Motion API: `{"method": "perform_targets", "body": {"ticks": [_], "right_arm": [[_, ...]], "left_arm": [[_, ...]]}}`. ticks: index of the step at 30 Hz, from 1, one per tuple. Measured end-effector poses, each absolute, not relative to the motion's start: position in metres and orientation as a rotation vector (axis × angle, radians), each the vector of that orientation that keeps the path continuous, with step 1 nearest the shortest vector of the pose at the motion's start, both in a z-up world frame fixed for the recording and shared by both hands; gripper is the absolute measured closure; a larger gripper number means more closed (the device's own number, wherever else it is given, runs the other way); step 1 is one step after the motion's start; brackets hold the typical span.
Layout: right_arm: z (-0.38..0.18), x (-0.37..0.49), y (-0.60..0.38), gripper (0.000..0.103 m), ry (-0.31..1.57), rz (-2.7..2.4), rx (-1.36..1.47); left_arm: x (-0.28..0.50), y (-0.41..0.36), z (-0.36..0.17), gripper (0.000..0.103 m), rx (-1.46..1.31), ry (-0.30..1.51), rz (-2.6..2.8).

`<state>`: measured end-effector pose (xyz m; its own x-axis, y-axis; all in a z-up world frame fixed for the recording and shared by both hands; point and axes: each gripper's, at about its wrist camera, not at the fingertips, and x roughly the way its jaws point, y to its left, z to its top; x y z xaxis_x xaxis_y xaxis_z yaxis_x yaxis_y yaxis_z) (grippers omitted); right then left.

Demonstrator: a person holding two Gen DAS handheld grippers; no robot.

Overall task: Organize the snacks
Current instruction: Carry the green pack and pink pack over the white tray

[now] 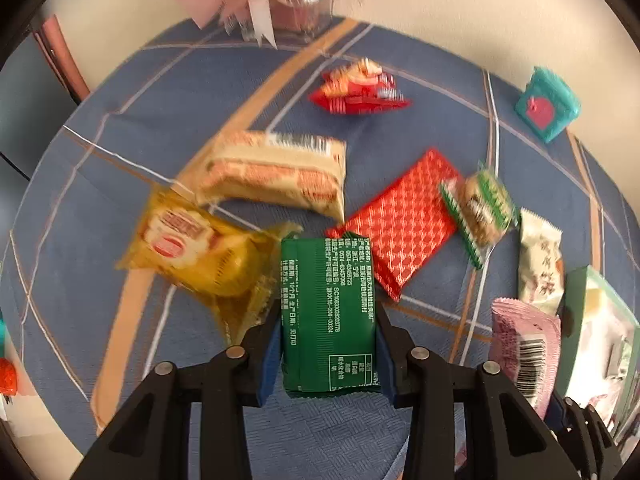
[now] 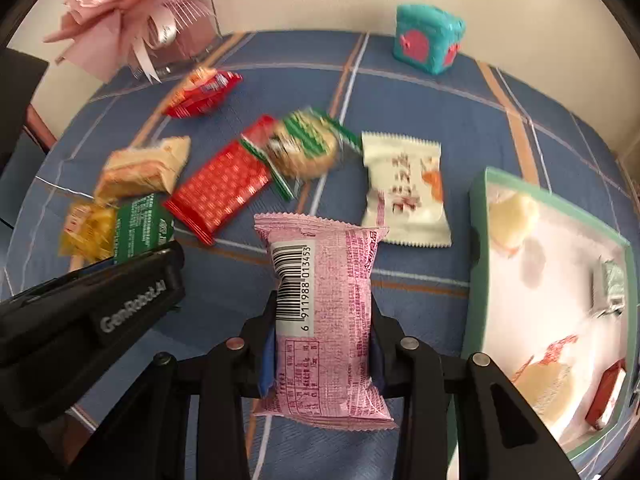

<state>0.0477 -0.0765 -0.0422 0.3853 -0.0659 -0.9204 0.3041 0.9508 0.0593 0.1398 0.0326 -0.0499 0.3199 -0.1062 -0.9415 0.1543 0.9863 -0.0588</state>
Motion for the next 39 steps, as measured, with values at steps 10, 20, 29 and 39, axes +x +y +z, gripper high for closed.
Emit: {"method": "perform_targets", "body": {"ticks": [10, 20, 29, 39], "right_arm": [[0.008, 0.041, -0.099, 0.065, 1.046, -0.221, 0.300], [0.032, 0.017, -0.161, 0.065, 0.990, -0.322, 0.409], [0.038, -0.019, -0.234, 0.065, 0.957, -0.507, 0.459], [0.042, -0.054, -0.292, 0.065, 0.896, -0.591, 0.534]], "left_arm": [[0.129, 0.040, 0.006, 0.060, -0.015, 1.083, -0.180], [0.104, -0.002, 0.027, 0.060, 0.025, 1.047, -0.254], [0.072, -0.073, 0.036, 0.060, 0.148, 1.009, -0.403], [0.031, -0.154, 0.039, 0.060, 0.333, 0.931, -0.573]]}}
